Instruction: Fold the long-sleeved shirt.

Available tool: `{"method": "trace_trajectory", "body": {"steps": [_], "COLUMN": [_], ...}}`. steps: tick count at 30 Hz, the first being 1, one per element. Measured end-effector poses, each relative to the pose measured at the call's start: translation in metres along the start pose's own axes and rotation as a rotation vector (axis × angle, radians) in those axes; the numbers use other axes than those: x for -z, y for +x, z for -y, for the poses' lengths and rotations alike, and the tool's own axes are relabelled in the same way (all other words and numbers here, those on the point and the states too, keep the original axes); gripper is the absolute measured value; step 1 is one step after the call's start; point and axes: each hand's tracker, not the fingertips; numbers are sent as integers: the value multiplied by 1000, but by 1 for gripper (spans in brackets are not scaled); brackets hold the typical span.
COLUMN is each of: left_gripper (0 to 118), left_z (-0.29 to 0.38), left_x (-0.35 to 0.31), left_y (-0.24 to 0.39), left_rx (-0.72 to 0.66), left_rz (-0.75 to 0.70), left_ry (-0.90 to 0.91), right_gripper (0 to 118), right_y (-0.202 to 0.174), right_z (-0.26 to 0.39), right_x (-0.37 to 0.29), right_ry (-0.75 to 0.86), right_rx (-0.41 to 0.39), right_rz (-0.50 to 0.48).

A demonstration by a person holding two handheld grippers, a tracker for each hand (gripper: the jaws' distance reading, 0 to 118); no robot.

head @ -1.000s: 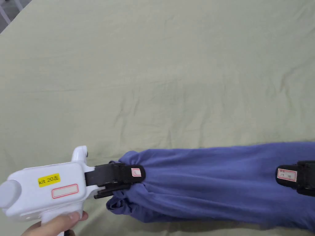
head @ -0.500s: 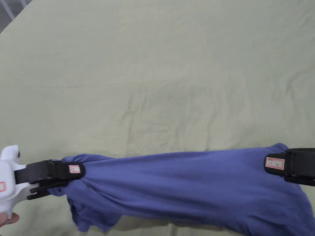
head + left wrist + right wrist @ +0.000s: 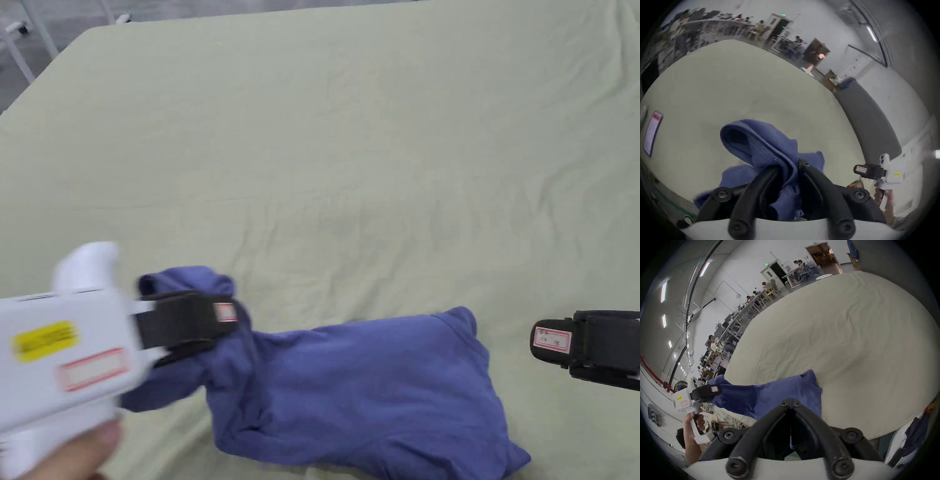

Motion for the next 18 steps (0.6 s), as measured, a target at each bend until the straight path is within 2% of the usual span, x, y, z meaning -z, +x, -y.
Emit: {"method": "trace_trajectory", "body": {"steps": [4,8,9,10,11,13,14,15,18], "left_gripper": [12,12,16,26,44,99,110,114,114], "left_z": [27,63,71,77,83,86,85,82,62], "left_x": [98,182,194,203,208,203,199,192,164], "left_y": [79,105,107,108,107,109,113,118,128], "left_rx": [149,107,102,105,98,15,-34,-44,-21], "left_rz": [3,-70,-109,-125,-98,32,93,110,177], "left_ry": [-175,-320,-332,-334,-318,-289,-272,-258,-163], "right_gripper": [0,0,0,0,0,0,0,0,0], "right_y": [10,24,27,31,35,43,48,51,61], "right_z": [2,6,7,8,9,10,10,10,10], "right_x": [-31,-60,-67,-73,-79,-90,-94,-97,-101], "right_ry": [45,79,85,94,102,118,126,132,145], "right_rx": [0,22,23,25,29,43,51,59,85], "right_rz": [7,4,5,8,10,5,2,2,-7]}}
